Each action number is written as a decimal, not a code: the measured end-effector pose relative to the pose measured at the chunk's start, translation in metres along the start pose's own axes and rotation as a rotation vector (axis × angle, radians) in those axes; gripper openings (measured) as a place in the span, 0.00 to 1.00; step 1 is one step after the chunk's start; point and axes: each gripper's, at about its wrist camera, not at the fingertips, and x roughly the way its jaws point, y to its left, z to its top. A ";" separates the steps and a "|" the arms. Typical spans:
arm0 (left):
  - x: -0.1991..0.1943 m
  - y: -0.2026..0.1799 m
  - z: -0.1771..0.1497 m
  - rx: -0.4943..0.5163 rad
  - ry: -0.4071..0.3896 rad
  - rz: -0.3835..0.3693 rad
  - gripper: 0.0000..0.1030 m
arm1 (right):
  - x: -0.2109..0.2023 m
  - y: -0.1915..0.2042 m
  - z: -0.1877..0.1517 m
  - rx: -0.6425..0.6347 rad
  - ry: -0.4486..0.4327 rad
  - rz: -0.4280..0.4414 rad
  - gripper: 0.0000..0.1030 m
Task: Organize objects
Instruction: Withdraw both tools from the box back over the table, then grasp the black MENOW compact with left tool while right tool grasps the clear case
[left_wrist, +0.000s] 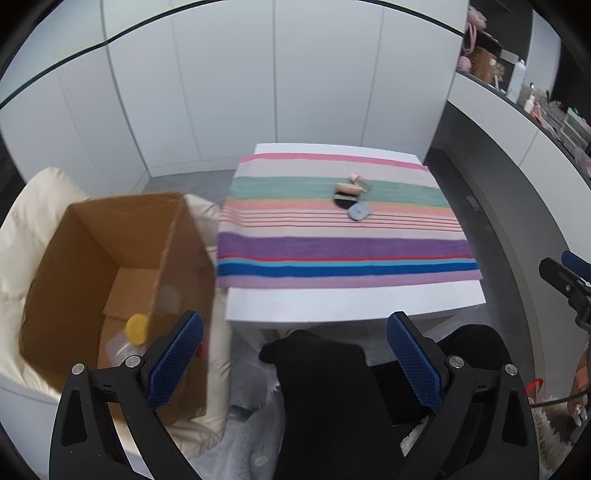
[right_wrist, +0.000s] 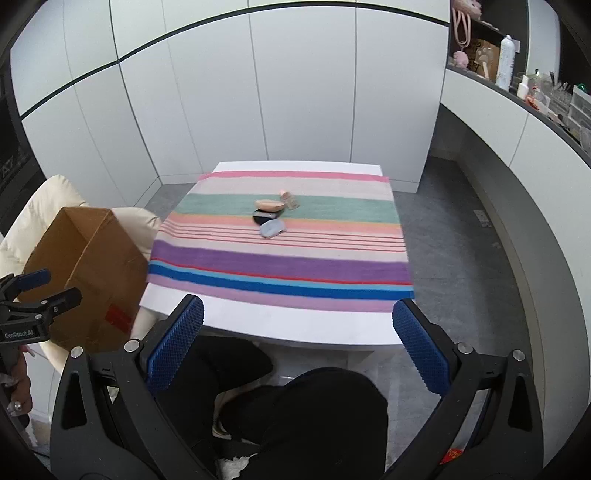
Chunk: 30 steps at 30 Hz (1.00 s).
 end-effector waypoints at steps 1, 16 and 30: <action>0.006 -0.005 0.005 0.005 0.004 -0.005 0.97 | 0.003 -0.004 0.001 0.002 -0.001 0.001 1.00; 0.125 -0.041 0.083 -0.012 0.086 -0.026 0.97 | 0.128 -0.004 0.028 -0.037 0.046 0.058 1.00; 0.280 -0.024 0.141 -0.032 0.094 -0.018 0.97 | 0.338 0.029 0.057 -0.149 0.148 0.119 1.00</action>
